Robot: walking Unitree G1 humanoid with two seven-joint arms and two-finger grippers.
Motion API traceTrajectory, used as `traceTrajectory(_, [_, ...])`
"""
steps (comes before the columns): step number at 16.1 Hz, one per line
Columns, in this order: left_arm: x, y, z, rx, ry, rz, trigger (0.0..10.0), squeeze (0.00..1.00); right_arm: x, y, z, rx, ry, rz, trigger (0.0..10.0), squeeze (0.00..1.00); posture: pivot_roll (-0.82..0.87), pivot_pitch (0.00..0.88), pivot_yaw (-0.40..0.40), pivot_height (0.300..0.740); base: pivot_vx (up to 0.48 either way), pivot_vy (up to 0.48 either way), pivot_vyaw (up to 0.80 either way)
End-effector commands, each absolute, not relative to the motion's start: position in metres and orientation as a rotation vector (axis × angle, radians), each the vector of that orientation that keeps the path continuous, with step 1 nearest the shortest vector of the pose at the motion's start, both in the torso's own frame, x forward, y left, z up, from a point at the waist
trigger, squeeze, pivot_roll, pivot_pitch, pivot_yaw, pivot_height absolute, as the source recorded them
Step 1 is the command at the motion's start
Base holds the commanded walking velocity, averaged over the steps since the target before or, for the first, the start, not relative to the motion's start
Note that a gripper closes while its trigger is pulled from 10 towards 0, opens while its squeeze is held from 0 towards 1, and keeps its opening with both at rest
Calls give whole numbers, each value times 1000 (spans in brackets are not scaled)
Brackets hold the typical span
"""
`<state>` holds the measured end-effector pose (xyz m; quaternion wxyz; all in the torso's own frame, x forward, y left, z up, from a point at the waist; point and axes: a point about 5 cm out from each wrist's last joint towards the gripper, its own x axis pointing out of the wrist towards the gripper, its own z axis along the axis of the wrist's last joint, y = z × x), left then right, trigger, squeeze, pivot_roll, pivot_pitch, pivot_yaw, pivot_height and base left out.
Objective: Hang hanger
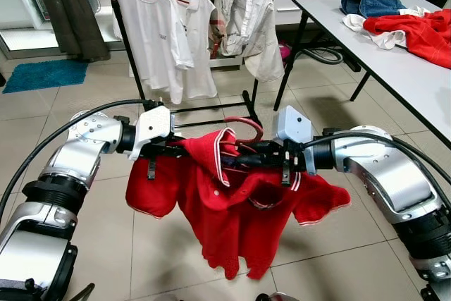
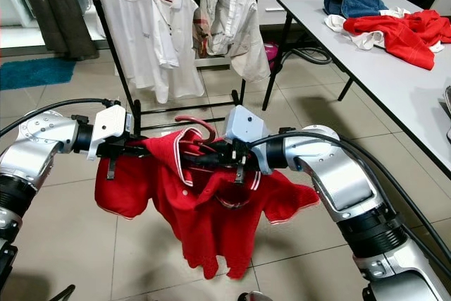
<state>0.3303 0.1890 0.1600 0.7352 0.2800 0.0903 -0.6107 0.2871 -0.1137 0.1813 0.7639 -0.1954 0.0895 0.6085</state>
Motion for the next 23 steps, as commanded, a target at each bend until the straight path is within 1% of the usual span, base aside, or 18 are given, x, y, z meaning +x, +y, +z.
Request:
traceTrajectory(1, [338,191,181,635,113,-1291,0,0,284,-110,180,-429,213,1353,0,0,-89,0,-25,740,0,0,0])
traceTrajectory(6, [340,190,184,638,70,-1265,0,0,284,-111,180,-421,213,1350,0,0,-93,0,-19,740,0,0,0])
traceTrajectory(7, [339,189,184,600,75,-1293,10000,0,284,-112,180,-419,214,1338,0,0,-93,0,-19,740,0,0,0])
traceTrajectory(8, [338,189,185,597,69,-1298,10000,0,284,-113,180,-417,215,1334,0,0,-93,0,-19,740,0,0,0])
traceTrajectory(9, [338,189,186,591,56,-1298,10000,1000,284,-113,179,-415,215,1330,0,0,-95,0,-16,740,0,0,0])
traceTrajectory(12, [330,197,188,591,62,-1325,10000,1000,285,-117,178,-410,218,1291,0,0,-103,0,-4,740,0,0,0])
traceTrajectory(15, [323,211,192,575,63,-1301,10000,1000,288,-125,180,-391,210,1244,0,0,-91,0,-21,740,0,0,0])
traceTrajectory(19, [317,210,200,472,-24,-1265,10000,1000,290,-134,174,-359,240,1177,0,0,-74,0,-45,740,0,0,0])
traceTrajectory(21, [315,208,201,438,-47,-1219,10000,1000,294,-138,170,-333,251,1088,0,0,-76,0,-41,740,0,0,0])
traceTrajectory(22, [318,209,203,393,-60,-1140,10000,1000,295,-141,168,-317,246,1042,0,0,-79,0,-38,740,0,0,0])
traceTrajectory(23, [319,209,204,372,-61,-1105,10000,1000,296,-142,167,-313,246,1024,0,0,-79,0,-38,740,0,0,0])
